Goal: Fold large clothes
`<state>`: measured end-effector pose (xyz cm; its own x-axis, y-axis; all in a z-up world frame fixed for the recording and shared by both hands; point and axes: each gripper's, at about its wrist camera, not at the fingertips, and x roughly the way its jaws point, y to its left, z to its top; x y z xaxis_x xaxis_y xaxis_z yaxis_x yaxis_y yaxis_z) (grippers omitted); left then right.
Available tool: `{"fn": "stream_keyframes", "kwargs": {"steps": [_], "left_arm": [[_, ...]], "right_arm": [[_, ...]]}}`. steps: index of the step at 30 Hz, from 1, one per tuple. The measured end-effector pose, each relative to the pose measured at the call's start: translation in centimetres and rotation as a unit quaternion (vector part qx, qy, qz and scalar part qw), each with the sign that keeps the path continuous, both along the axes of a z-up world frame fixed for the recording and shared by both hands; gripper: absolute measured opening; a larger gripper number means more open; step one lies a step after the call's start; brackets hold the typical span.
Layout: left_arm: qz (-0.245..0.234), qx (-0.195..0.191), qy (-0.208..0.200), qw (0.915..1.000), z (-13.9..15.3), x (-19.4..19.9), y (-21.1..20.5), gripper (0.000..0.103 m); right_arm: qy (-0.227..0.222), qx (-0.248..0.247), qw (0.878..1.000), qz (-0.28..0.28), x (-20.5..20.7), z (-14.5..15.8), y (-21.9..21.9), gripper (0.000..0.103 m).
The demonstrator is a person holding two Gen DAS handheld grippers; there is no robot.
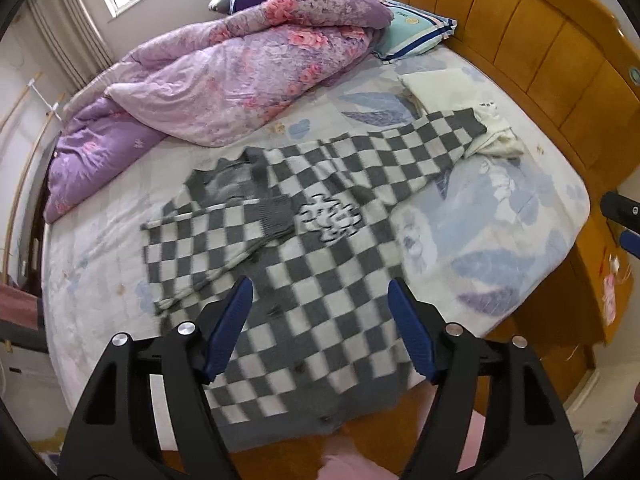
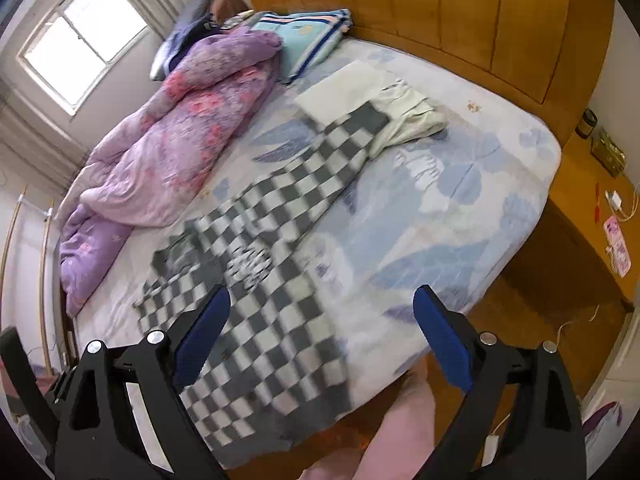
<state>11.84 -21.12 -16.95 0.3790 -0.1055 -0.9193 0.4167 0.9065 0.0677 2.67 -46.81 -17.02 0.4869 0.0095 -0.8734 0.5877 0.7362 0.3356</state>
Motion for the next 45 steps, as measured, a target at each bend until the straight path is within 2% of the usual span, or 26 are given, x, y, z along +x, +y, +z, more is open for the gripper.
{"fn": "stream_keyframes", "kwargs": {"steps": [6, 10, 14, 18, 21, 25, 30, 32, 34, 36, 38, 41, 42, 43, 44, 45], "left_arm": [[0.019, -0.016, 0.035, 0.9991, -1.6, 4.6, -6.4, 0.078], [0.053, -0.002, 0.053, 0.9972, -3.1, 7.7, -9.6, 0.088], [0.082, -0.021, 0.082, 0.9930, -5.4, 10.9, -11.6, 0.088], [0.109, -0.055, 0.066, 0.9904, -7.7, 14.2, -13.0, 0.088], [0.116, -0.041, 0.049, 0.9912, -9.7, 16.5, -14.2, 0.088], [0.131, -0.039, 0.054, 0.9892, -13.5, 19.5, -14.8, 0.088], [0.154, -0.082, 0.079, 0.9815, -18.2, 21.8, -14.4, 0.088], [0.167, -0.094, 0.110, 0.9753, -20.7, 22.7, -14.0, 0.088], [0.190, -0.094, 0.125, 0.9694, -22.5, 23.1, -13.4, 0.088], [0.210, -0.092, 0.121, 0.9657, -23.8, 23.5, -12.6, 0.088], [0.219, -0.080, 0.112, 0.9660, -24.7, 24.0, -12.0, 0.088], [0.214, -0.059, 0.099, 0.9699, -25.8, 24.7, -11.4, 0.087], [0.215, -0.056, 0.094, 0.9704, -26.1, 25.0, -11.0, 0.082], [0.218, -0.051, 0.090, 0.9705, -26.4, 25.3, -10.6, 0.077], [0.220, -0.045, 0.090, 0.9704, -26.6, 25.5, -10.3, 0.069], [0.222, -0.040, 0.092, 0.9700, -26.9, 25.9, -9.8, 0.062]], "right_arm": [[-0.002, 0.024, 1.000, 0.012, 4.4, -2.6, -8.8, 0.089], [-0.039, 0.046, 0.998, 0.020, 7.5, -4.3, -13.6, 0.089], [-0.065, 0.042, 0.996, 0.045, 11.6, -7.4, -17.6, 0.089], [-0.104, 0.042, 0.992, 0.064, 15.4, -11.2, -20.8, 0.089], [-0.111, 0.038, 0.990, 0.080, 18.9, -14.6, -22.7, 0.089], [-0.102, 0.048, 0.989, 0.096, 23.0, -19.5, -23.9, 0.085], [-0.096, 0.091, 0.987, 0.089, 26.3, -25.7, -24.8, 0.080], [-0.074, 0.093, 0.990, 0.077, 27.4, -28.3, -25.0, 0.078], [-0.060, 0.090, 0.992, 0.064, 27.9, -29.9, -25.2, 0.078], [-0.026, 0.083, 0.995, 0.040, 28.2, -31.5, -25.5, 0.078], [-0.023, 0.097, 0.995, 0.013, 28.1, -32.7, -25.6, 0.078], [-0.025, 0.084, 0.996, -0.003, 28.3, -33.2, -25.3, 0.080], [-0.024, 0.079, 0.997, -0.006, 28.5, -33.0, -25.3, 0.079], [-0.034, 0.076, 0.996, -0.010, 28.8, -32.6, -25.4, 0.070], [-0.042, 0.075, 0.996, -0.014, 29.0, -32.2, -25.3, 0.052], [-0.047, 0.078, 0.996, -0.017, 29.5, -31.9, -25.5, 0.050]]}}
